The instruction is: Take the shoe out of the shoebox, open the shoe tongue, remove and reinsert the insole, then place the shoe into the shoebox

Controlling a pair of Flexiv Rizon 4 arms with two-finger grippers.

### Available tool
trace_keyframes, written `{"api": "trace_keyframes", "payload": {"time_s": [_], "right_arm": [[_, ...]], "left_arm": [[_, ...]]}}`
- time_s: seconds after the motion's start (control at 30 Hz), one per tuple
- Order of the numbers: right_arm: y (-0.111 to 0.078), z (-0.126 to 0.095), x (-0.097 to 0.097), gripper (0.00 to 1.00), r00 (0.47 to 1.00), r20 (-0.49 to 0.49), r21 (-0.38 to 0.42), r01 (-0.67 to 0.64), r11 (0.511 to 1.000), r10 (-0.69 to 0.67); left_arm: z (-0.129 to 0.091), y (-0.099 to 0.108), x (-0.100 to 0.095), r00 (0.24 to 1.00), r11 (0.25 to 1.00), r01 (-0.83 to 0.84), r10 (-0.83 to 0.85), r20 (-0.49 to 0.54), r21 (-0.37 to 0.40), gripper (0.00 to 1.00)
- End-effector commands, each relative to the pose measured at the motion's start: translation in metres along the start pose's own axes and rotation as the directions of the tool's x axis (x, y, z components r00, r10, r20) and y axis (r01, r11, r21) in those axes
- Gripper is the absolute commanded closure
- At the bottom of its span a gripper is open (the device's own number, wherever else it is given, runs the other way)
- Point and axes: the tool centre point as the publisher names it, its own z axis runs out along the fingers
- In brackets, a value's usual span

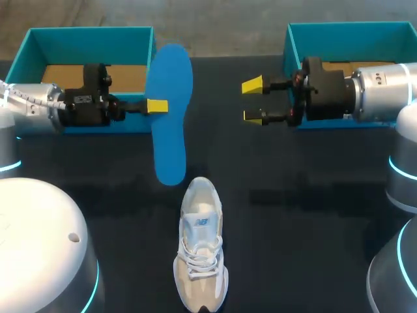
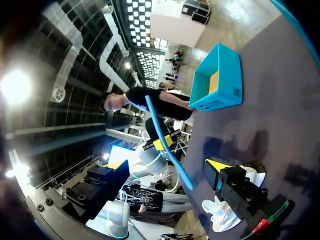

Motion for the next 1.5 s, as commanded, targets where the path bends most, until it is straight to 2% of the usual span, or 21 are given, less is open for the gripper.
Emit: {"api": "trace_keyframes", "payload": {"time_s": [0.03,0.37,0.53,0.87,1.2,1.33,1.5], "right_arm": [[0.0,0.002,0.0,0.0,1.0,0.001,-0.001,-0.001,1.0,0.001],[0.0,0.002,0.0,0.0,1.0,0.001,-0.001,-0.001,1.0,0.001],[0.0,0.002,0.0,0.0,1.0,0.001,-0.001,-0.001,1.0,0.001],[0.0,0.002,0.0,0.0,1.0,0.001,-0.001,-0.001,1.0,0.001],[0.0,0.002,0.0,0.0,1.0,0.001,-0.001,-0.001,1.0,0.001],[0.007,-0.003,0.016,0.0,0.98,0.193,0.081,0.026,0.996,-0.041],[0.016,-0.007,0.045,0.0,0.884,0.461,0.16,0.0,0.987,-0.075]], "left_arm": [[0.011,-0.001,-0.009,0.999,0.999,0.041,-0.041,-0.016,0.006,1.0],[0.02,-0.006,-0.02,0.989,0.988,0.147,-0.146,-0.026,0.042,1.0],[0.023,-0.009,-0.035,0.963,0.961,0.268,-0.267,-0.031,0.071,1.0],[0.036,-0.008,-0.048,0.9,0.898,0.433,-0.426,-0.089,0.081,1.0],[0.038,-0.007,-0.052,0.897,0.894,0.44,-0.434,-0.078,0.086,1.0],[0.038,-0.007,-0.052,0.897,0.894,0.44,-0.434,-0.078,0.086,1.0],[0.038,-0.007,-0.052,0.897,0.894,0.44,-0.434,-0.078,0.086,1.0]]}}
